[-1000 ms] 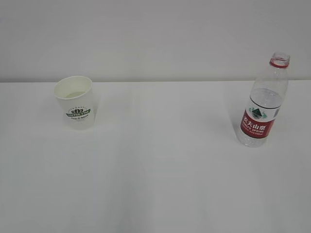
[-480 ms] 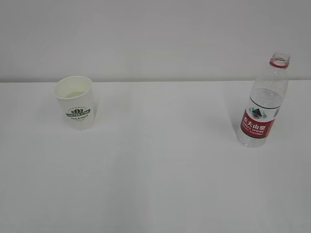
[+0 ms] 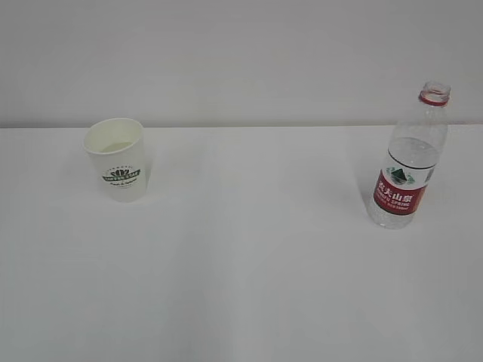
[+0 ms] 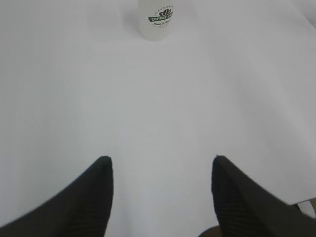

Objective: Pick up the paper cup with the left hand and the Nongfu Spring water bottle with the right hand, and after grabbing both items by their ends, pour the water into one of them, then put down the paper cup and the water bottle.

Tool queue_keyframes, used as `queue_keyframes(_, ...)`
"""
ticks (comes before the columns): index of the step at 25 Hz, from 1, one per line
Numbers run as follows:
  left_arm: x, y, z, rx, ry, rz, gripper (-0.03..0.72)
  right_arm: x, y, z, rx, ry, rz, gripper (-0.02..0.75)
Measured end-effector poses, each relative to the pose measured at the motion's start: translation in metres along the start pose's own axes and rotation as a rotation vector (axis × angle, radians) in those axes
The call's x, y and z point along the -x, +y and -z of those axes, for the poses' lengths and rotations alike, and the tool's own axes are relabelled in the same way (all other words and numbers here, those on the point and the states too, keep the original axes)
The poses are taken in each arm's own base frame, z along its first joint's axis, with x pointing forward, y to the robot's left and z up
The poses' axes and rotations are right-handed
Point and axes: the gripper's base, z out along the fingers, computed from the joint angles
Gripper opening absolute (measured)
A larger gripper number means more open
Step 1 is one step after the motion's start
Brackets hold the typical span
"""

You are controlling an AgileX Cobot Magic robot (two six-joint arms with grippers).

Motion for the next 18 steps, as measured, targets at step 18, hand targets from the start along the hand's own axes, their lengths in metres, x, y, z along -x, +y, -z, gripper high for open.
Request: queue_keyframes(18, 0.004, 0.005, -0.006, 0.056, -0.066, -0.027, 0.458, -0.006, -0.003, -0.024, -0.025, -0.008, 0.028, 0.587)
